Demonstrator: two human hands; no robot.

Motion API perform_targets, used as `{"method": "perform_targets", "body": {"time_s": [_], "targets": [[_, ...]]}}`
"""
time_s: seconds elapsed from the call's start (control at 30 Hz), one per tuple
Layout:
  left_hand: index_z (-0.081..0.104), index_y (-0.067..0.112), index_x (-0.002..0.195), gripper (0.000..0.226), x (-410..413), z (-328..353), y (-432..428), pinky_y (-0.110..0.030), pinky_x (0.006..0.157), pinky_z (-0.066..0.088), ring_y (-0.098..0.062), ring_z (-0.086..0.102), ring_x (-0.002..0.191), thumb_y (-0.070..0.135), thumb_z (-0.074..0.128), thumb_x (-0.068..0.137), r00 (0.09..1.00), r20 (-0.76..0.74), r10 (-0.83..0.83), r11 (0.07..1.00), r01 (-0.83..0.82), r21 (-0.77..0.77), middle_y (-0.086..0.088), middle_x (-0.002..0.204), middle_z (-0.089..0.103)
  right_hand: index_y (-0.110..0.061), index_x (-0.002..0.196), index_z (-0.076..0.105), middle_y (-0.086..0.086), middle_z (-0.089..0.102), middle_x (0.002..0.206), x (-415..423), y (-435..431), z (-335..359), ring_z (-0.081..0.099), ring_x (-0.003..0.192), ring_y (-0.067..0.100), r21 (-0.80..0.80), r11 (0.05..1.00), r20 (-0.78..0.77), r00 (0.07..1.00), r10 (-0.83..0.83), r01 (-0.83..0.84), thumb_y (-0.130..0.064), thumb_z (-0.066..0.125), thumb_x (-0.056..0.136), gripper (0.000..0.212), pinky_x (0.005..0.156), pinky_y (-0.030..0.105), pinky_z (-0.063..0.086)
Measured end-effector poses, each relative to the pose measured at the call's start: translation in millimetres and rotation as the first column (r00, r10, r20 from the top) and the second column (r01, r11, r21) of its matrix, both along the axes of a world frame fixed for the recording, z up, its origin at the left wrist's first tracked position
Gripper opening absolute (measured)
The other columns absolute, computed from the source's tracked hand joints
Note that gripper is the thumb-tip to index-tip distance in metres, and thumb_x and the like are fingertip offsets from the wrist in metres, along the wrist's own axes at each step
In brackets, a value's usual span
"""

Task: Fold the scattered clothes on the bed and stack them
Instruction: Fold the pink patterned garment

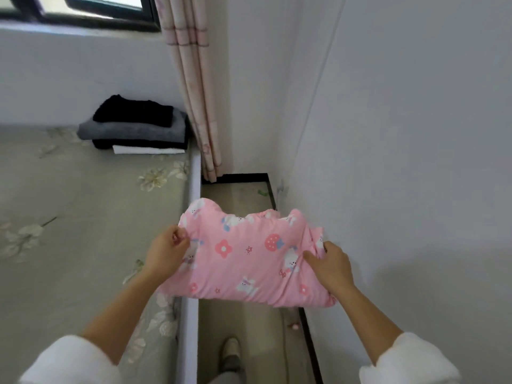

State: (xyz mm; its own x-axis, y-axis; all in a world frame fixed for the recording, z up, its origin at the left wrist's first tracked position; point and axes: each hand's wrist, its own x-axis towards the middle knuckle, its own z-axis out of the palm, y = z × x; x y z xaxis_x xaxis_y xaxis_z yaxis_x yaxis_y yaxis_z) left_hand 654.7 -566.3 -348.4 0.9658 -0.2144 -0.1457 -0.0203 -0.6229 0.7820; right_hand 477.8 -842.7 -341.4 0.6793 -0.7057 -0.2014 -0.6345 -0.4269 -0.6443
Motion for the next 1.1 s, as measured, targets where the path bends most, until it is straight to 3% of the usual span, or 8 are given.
{"method": "perform_targets", "body": {"time_s": [0.17,0.37,0.47,0.57,0.7,0.8,1.1], "targets": [[0.043,0.017,0.065,0.027,104,21,-19,-0.027,0.052,0.032,-0.017,0.041,0.057,0.004,0.055,0.087,0.995,0.047,0.091,0.996,-0.091,-0.002,0.002,0.060,0.045,-0.021,0.069,0.043,-0.003,0.049,0.070,138,-37,15,0.046,0.062,0.009,0.013,0.997,0.058,0.995,0.079,-0.080,-0.028,0.067,0.086,0.031,0.051,0.023,0.029],[0.047,0.013,0.069,0.022,216,26,-34,-0.037,0.060,0.043,-0.019,0.045,0.060,0.003,0.055,0.086,0.968,0.024,0.252,0.963,-0.248,-0.108,0.001,0.062,0.049,-0.014,0.087,0.055,-0.002,0.056,0.078,284,-65,18,0.055,0.074,0.019,0.028,0.981,0.089,0.978,0.186,-0.190,-0.031,0.066,0.087,0.020,0.054,0.023,0.035],[0.044,0.014,0.066,0.028,268,23,-49,-0.031,0.054,0.036,-0.014,0.040,0.056,0.001,0.054,0.088,0.945,0.037,0.326,0.939,-0.319,-0.131,0.000,0.061,0.046,-0.015,0.089,0.057,-0.003,0.058,0.080,354,-82,16,0.057,0.076,0.020,0.014,0.971,0.092,0.967,0.235,-0.238,-0.033,0.066,0.086,0.021,0.060,0.028,0.039],[0.043,0.013,0.066,0.028,324,20,-63,-0.021,0.051,0.032,-0.012,0.040,0.056,0.000,0.055,0.088,0.919,0.074,0.386,0.918,-0.375,-0.133,-0.001,0.063,0.047,-0.017,0.088,0.056,-0.006,0.057,0.077,427,-100,17,0.056,0.070,0.015,0.022,0.952,0.091,0.949,0.302,-0.305,-0.032,0.065,0.087,0.018,0.055,0.025,0.037],[0.045,0.014,0.067,0.027,396,12,-76,-0.022,0.054,0.033,-0.011,0.043,0.058,0.001,0.058,0.087,0.872,0.061,0.486,0.870,-0.477,-0.127,-0.001,0.065,0.050,-0.016,0.088,0.061,0.000,0.064,0.083,521,-121,16,0.061,0.077,0.021,0.085,0.931,0.101,0.933,0.346,-0.354,-0.031,0.068,0.084,0.017,0.066,0.032,0.049],[0.048,0.007,0.072,0.018,438,7,-77,-0.027,0.055,0.034,-0.018,0.046,0.059,0.002,0.059,0.086,0.827,0.039,0.561,0.822,-0.551,-0.143,-0.005,0.066,0.053,-0.014,0.085,0.062,0.003,0.065,0.082,587,-126,9,0.061,0.076,0.023,0.100,0.911,0.080,0.915,0.394,-0.401,-0.030,0.070,0.082,0.018,0.070,0.034,0.050],[0.049,0.002,0.079,0.016,584,4,-18,-0.027,0.057,0.034,-0.027,0.049,0.067,0.011,0.058,0.089,0.764,0.116,0.635,0.767,-0.641,0.029,-0.011,0.070,0.057,-0.014,0.078,0.064,0.004,0.068,0.079,749,-72,-21,0.065,0.077,0.022,0.314,0.826,0.083,0.880,0.467,-0.468,-0.028,0.070,0.080,0.015,0.068,0.037,0.052]]}}
